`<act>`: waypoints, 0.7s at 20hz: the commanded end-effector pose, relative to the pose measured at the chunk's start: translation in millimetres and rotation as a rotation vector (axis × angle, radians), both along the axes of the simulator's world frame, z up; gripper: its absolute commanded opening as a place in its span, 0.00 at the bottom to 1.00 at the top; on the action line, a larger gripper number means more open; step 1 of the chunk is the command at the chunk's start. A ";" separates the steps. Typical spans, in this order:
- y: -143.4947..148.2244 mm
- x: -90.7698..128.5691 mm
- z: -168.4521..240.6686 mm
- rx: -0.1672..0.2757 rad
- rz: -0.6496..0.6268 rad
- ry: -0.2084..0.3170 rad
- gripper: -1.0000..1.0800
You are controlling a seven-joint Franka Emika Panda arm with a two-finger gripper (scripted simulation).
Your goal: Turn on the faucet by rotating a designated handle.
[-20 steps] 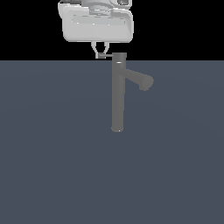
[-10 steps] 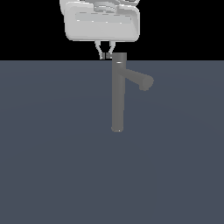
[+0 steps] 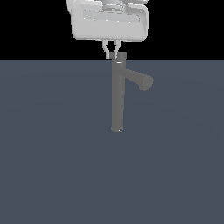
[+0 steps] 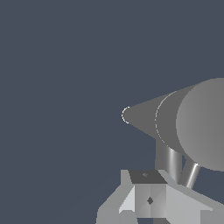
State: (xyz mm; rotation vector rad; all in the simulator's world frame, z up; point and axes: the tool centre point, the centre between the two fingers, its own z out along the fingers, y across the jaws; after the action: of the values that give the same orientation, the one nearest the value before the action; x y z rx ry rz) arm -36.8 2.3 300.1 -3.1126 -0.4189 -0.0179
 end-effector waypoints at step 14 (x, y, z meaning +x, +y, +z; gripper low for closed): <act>-62.0 16.9 0.5 -0.002 -0.025 0.008 0.00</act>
State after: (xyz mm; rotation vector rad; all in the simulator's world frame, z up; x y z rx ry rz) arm -33.6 -28.0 299.7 -3.0958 -0.4432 0.0288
